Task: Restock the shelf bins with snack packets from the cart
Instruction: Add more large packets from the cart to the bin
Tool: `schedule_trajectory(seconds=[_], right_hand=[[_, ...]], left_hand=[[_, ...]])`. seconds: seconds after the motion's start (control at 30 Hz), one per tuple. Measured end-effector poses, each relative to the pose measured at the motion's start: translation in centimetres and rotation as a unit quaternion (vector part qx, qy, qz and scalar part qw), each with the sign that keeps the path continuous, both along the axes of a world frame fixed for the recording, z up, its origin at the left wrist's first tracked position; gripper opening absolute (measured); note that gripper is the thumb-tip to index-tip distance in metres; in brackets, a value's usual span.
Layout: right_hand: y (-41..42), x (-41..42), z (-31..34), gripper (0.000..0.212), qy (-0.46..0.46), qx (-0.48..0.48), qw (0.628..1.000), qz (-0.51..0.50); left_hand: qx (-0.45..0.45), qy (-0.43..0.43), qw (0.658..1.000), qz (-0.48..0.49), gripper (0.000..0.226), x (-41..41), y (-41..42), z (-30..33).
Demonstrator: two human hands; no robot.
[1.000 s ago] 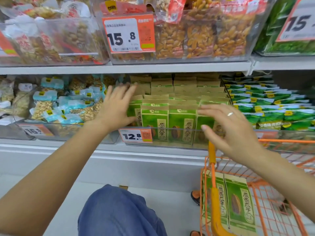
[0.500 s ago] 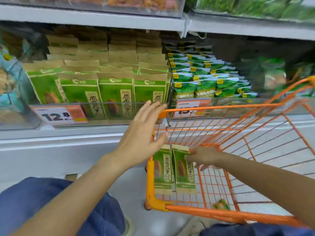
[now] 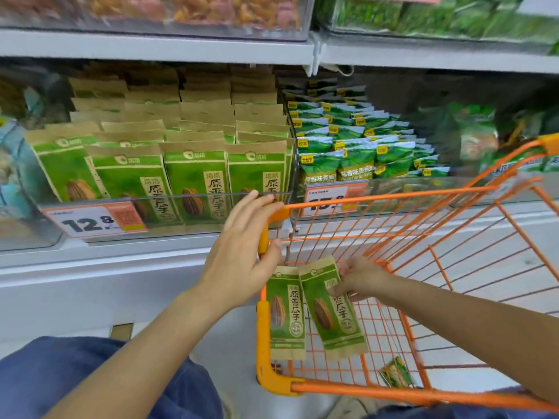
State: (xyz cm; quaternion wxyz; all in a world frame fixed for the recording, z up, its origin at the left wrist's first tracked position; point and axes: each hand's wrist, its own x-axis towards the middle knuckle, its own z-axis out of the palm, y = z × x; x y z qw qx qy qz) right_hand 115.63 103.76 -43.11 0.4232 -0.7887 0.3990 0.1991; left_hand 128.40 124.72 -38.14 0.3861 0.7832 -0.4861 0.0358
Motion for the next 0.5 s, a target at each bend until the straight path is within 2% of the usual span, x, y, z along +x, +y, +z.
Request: schedule_trajectory(seconds=[0.07,0.1,0.17,0.23,0.3,0.37,0.43,0.5], right_hand=[[-0.3,0.4,3.5,0.031,-0.025,-0.106,0.988,0.113],[-0.1,0.5,5.5,0.032,-0.066,-0.114,0.981,0.140],[0.5,0.2,9.5,0.031,-0.164,-0.045,0.976,0.135],[1.6,-0.1,12.9,0.027,-0.256,0.045,0.960,0.100],[3.0,0.4,15.3,0.026,-0.316,0.095,0.940,0.086],[5.0,1.7,17.0,0.025,-0.358,0.134,0.920,0.086],[7.1,3.5,17.9,0.025,-0.381,0.157,0.906,0.094],[9.3,5.4,18.5,0.026,-0.394,0.176,0.896,0.108]], left_hand=[[-0.046,0.043,0.998,-0.008,0.043,-0.1,0.0,0.6],[-0.086,0.092,0.992,-0.008,0.036,-0.2,0.2,1.2],[-0.173,0.202,0.964,-0.009,0.028,-0.1,0.5,3.0],[-0.207,0.263,0.943,-0.001,0.022,0.5,1.0,5.1],[-0.187,0.341,0.921,-0.002,0.024,1.2,1.6,7.3],[-0.130,0.441,0.888,-0.009,0.037,1.7,2.5,9.5],[-0.090,0.453,0.887,-0.005,0.039,2.0,4.1,11.4],[-0.068,0.432,0.899,-0.010,0.030,2.4,6.1,13.0]])
